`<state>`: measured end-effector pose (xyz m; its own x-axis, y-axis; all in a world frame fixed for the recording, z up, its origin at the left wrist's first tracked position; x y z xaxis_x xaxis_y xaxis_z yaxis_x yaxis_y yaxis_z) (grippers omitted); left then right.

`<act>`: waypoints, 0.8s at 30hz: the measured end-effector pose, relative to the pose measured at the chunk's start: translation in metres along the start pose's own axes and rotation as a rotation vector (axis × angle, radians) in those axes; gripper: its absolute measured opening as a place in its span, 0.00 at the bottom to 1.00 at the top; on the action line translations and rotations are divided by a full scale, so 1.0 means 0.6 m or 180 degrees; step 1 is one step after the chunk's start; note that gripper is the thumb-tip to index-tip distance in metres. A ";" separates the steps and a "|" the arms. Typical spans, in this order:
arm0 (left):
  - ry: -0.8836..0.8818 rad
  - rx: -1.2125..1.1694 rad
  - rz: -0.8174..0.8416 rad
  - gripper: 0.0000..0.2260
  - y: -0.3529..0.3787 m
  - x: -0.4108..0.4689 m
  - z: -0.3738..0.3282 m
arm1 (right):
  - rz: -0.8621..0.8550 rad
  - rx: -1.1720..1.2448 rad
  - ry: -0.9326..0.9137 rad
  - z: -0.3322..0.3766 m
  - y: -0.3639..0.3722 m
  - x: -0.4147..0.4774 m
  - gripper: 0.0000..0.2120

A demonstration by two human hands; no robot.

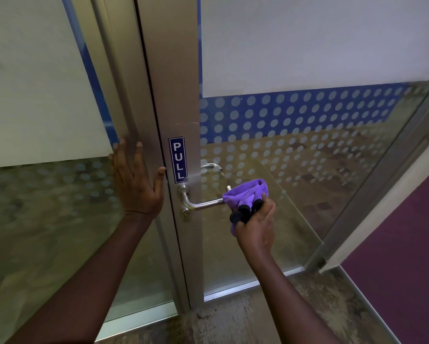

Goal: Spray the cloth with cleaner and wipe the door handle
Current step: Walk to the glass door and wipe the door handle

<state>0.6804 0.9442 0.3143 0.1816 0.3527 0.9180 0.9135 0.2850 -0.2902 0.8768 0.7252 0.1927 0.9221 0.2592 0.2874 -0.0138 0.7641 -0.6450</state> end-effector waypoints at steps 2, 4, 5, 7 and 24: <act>-0.0095 -0.0035 -0.0074 0.21 -0.011 -0.033 -0.017 | -0.0002 0.0059 0.0022 0.000 -0.004 0.001 0.35; -0.0282 -0.0034 -0.0045 0.18 -0.014 -0.077 -0.029 | 0.0031 0.0056 0.0016 0.001 -0.008 0.001 0.36; -0.0429 -0.0019 0.0030 0.17 -0.011 -0.100 -0.032 | 0.0067 0.0027 -0.0007 0.003 -0.009 0.000 0.36; -0.0743 0.0065 0.0279 0.14 -0.001 -0.147 -0.037 | 0.0148 -0.0029 -0.0064 0.005 -0.010 -0.005 0.36; -0.6073 -0.3351 0.3204 0.27 0.136 -0.470 -0.223 | 0.0590 -0.0164 -0.0136 -0.046 -0.020 -0.064 0.36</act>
<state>0.7523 0.7488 0.0677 0.6598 0.3046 -0.6869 0.7062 -0.5637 0.4284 0.8524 0.6901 0.1700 0.8884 0.4183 0.1893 -0.1610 0.6699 -0.7247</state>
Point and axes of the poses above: each hand's wrist, its own x-axis towards the middle knuckle, its own y-axis out of the palm, z = x × y, the point moved 10 cm from there along x, towards the middle knuckle, and after that the axes turned 6 degrees about -x, right-handed, at the moved point
